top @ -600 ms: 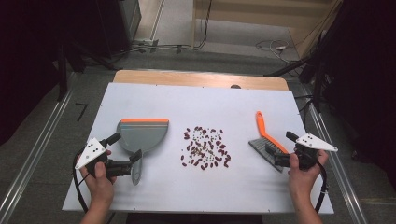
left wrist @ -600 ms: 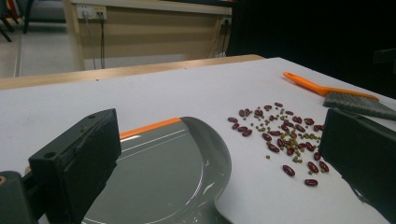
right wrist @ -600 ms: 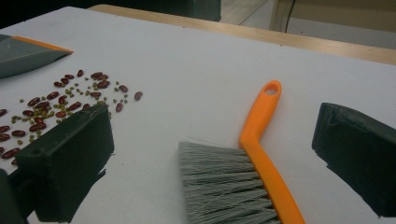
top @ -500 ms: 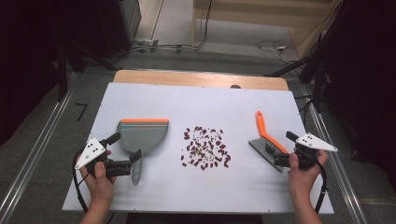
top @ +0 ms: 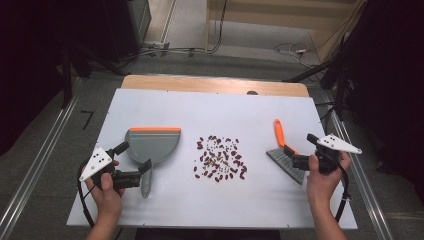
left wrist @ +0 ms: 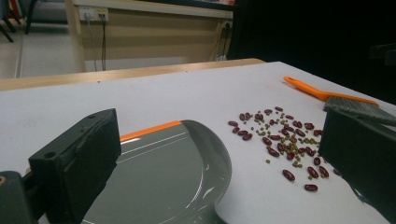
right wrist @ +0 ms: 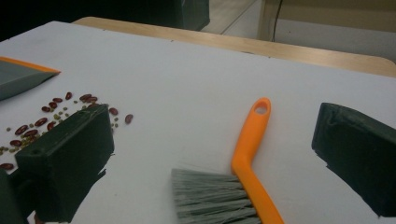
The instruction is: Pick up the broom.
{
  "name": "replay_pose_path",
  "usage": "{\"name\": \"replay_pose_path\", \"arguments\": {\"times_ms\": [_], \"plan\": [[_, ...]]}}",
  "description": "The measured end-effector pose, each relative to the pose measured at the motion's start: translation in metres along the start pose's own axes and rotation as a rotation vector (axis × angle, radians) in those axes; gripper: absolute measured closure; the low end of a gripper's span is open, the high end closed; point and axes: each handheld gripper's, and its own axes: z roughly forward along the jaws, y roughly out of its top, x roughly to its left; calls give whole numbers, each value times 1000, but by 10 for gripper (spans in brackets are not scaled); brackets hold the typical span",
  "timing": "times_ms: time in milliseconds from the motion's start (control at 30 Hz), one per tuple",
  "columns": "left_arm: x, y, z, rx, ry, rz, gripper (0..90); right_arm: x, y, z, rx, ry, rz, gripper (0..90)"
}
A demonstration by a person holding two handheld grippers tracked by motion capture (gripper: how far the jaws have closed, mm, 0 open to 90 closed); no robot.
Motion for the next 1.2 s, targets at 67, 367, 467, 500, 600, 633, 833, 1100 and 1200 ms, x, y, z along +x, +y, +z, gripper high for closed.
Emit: {"name": "replay_pose_path", "arguments": {"times_ms": [67, 367, 467, 500, 600, 633, 833, 1100, 1200], "plan": [[1, 0, -1, 0, 2, 1, 0, 0, 5, 3, 3, -6, -5, 0], [-1, 1, 1, 1, -3, 6, 0, -12, 30, 18, 62, -9, 13, 0], [-2, 1, 1, 3, -3, 7, 0, -16, 35, 27, 95, -5, 15, 18], [-2, 1, 1, 4, -2, 8, 0, -18, 38, 34, 123, 6, 15, 24], [-2, 1, 1, 4, -2, 5, 0, -21, 41, 42, 162, -2, 21, 27], [-2, 1, 1, 4, -4, 6, 0, -23, 42, 46, 182, 1, 29, 30], [-2, 0, 3, 10, -7, 6, 0, -33, 42, 74, 323, -39, 78, 210], [-2, -1, 3, 17, -12, 7, 0, -35, 30, 98, 486, -81, 102, 442], [-2, -1, 3, 18, -12, 5, 0, -38, 28, 101, 503, -47, 112, 483]]}}
